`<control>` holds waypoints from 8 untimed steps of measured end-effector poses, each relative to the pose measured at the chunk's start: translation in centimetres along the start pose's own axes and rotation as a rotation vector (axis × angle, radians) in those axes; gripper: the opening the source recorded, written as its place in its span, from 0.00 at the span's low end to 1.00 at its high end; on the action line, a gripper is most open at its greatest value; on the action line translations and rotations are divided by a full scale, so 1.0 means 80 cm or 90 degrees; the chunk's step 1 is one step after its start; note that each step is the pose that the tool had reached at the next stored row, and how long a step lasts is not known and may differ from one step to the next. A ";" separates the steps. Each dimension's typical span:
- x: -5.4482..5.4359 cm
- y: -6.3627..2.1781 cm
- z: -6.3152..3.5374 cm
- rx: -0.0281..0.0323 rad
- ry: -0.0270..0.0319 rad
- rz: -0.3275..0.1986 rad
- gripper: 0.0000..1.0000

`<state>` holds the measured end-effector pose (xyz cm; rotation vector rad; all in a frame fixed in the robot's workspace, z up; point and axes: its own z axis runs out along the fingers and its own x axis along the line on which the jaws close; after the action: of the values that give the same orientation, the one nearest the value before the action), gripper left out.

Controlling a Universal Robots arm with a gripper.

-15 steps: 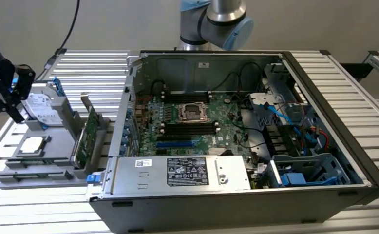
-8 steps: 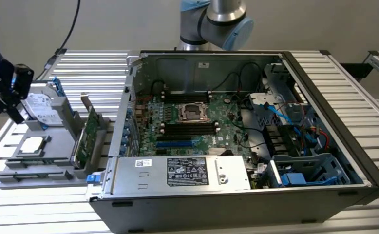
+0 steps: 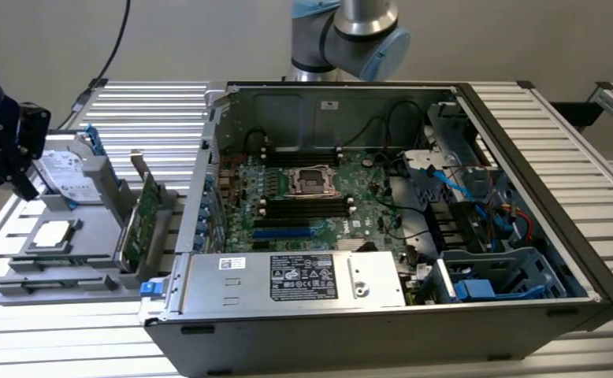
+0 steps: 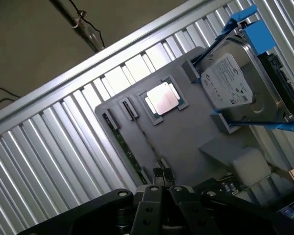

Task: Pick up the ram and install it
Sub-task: 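Pick up the ram and move it above insertion slot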

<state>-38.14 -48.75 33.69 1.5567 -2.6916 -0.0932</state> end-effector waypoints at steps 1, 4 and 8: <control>0.000 0.000 0.000 0.0000 0.0008 -0.011 0.11; 0.000 0.000 0.000 -0.0001 0.0032 -0.047 0.11; 0.000 0.000 0.000 -0.0003 0.0064 -0.093 0.11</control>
<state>-38.15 -48.75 33.66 1.7465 -2.5673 -0.0891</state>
